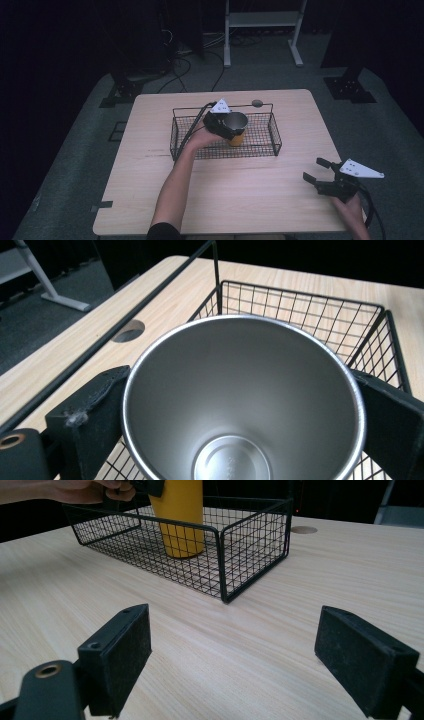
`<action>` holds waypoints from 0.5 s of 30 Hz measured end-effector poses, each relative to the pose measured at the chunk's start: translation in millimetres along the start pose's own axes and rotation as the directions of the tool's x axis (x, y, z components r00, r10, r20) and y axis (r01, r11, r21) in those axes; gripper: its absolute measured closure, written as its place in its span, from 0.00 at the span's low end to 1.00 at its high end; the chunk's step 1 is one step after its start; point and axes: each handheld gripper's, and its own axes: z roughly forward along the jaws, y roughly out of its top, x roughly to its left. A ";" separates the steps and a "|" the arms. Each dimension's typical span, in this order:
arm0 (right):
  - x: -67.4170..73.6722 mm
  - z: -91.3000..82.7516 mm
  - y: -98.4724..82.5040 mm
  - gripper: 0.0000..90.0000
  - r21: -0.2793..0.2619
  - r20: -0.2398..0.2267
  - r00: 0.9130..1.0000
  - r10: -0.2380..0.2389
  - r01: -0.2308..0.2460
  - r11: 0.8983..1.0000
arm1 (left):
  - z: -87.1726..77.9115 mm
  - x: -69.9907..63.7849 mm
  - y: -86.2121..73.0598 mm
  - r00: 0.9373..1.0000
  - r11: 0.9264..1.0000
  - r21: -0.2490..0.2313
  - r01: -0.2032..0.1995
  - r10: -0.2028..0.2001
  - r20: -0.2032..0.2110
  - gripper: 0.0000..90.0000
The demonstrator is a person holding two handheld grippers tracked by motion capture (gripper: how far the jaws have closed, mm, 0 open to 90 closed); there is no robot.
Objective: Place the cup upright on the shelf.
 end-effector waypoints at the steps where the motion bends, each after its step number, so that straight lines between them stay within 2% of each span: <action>1: 0.0 0.1 0.0 0.15 0.000 0.000 1.000 0.000 0.000 1.000 | -0.7 0.2 0.5 1.000 1.000 -0.004 -0.001 0.001 -0.001 0.03; 7: -0.4 -0.2 -0.1 0.15 -0.001 -0.002 1.000 0.003 -0.003 1.000 | -3.5 -0.1 1.9 1.000 1.000 -0.015 0.009 -0.009 -0.007 0.02; 15: -1.8 -1.2 -0.2 0.15 -0.007 -0.011 1.000 0.005 -0.006 1.000 | -8.6 -1.8 8.4 1.000 0.997 -0.072 0.008 -0.009 -0.012 0.02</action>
